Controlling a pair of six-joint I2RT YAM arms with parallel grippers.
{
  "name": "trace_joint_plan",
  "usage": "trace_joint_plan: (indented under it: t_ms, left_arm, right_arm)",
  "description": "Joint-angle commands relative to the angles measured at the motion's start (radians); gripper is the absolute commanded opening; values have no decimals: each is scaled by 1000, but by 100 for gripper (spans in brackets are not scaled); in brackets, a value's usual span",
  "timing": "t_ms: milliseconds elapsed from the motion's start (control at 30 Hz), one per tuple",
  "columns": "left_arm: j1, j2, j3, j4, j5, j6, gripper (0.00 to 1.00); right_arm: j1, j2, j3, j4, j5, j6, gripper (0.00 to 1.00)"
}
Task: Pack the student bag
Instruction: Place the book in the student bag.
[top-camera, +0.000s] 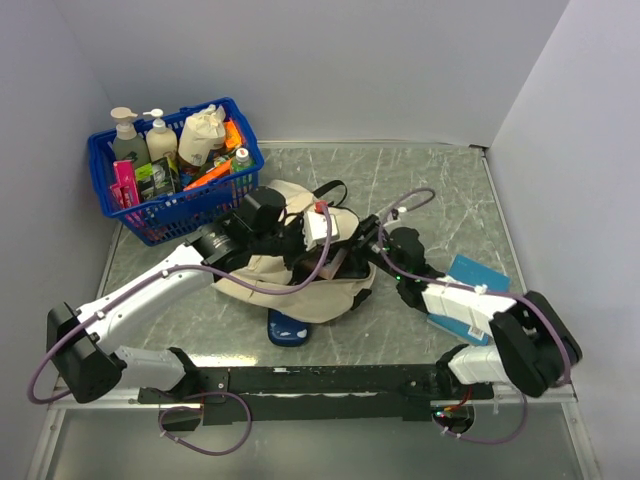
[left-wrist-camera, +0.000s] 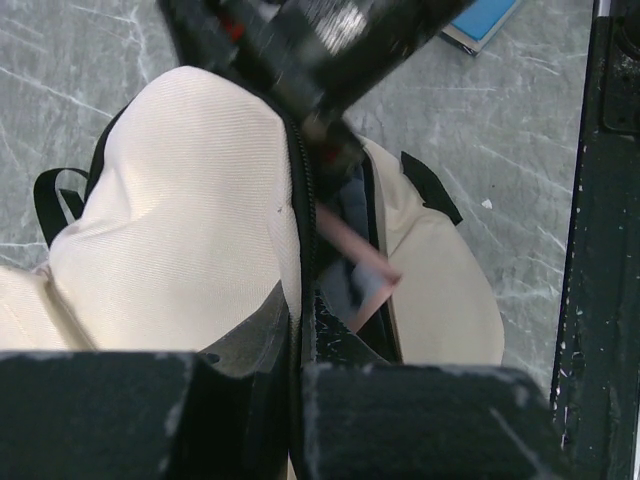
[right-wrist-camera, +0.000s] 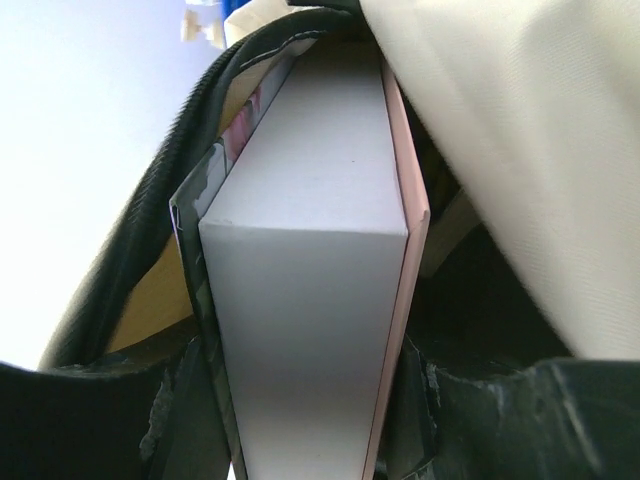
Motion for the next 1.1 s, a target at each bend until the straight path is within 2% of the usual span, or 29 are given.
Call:
trace_joint_plan:
  t_ms: [0,200,233,300,333,367,433,500,600,767,900,967,1000,1033,1067]
  left_arm:
    - [-13,2,92,36,122,11,1]
    - [-11,5,117,27,141,-3,1]
    - [-13,4,114,24,136,0,1]
    - [-13,-6,99,24,121,2,1]
    - [-11,-9,94,27,116,0,1]
    - [-11,-13,82,33,112,-3,1]
    - [-10,-26,71,42,102,-13,1]
    - [-5,-32,54,53,92,-16,1]
    - [-5,-44,33,60,76,-23,1]
    - [2,-58,7,74,66,-32,1]
    - [9,-58,13,73,66,-32,1]
    - [10,-59,17,73,61,-33,1]
    - [10,-58,19,73,63,-32,1]
    - [9,-58,19,73,64,-30,1]
    - [10,-58,19,73,64,-30,1]
  right_arm:
    - [71,99,173,121,92,-21,0]
    - [91,316,360,39,86,-120,2]
    - [89,339,414,9,60,-158,24]
    - [86,356,451,-140,32,-202,49]
    - [82,350,474,-191,33,-269,68]
    - [82,332,483,-311,47,-303,76]
    - [71,313,509,-418,49,-397,89]
    - [62,272,502,-511,58,-431,93]
    - [57,197,459,-562,76,-506,99]
    - [54,152,384,-562,58,-552,99]
    - [53,161,407,-598,47,-551,85]
    - [54,178,423,-608,34,-539,62]
    - [56,186,433,-618,29,-535,43]
    - [54,193,457,-625,23,-537,38]
    - [57,212,468,-642,4,-543,36]
